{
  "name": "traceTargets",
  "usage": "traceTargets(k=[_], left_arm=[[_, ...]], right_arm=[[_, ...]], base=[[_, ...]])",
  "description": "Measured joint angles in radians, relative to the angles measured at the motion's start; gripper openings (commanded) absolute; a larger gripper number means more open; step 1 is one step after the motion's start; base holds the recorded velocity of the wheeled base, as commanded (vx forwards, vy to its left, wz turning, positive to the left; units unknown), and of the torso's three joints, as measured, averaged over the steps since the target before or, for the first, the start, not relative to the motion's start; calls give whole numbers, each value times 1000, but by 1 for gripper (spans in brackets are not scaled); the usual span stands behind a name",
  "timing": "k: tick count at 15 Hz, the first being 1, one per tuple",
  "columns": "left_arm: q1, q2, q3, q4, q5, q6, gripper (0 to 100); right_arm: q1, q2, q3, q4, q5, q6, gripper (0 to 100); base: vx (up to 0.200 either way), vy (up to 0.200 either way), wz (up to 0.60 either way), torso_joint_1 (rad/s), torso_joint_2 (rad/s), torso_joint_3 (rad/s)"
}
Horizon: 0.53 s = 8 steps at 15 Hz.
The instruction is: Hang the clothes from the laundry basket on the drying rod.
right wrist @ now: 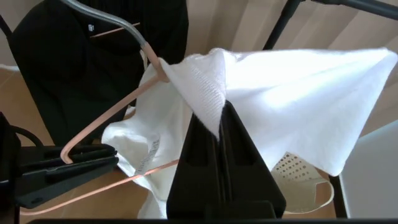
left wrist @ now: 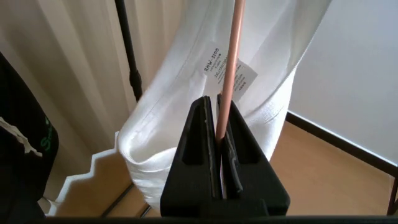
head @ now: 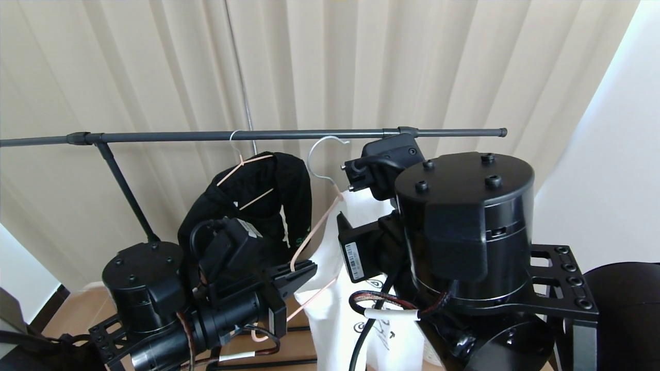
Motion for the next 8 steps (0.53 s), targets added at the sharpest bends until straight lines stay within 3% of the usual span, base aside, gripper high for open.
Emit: traceTargets(k=[4,6,8], left_arm=[[3,2,10,-41,-7,0,0],[13,5,13,-40,-33,1,0],[38,8,13,-41,-71,1,0]], right_arm=[[-1,-46,56,6,25,-3,100],[-16,-93,81,11,71,-29,100],[-52,-160,115,11,165,-88,100]], base=[[0,0,0,0,0,0],[0,0,0,0,0,0],[0,0,0,0,0,0]])
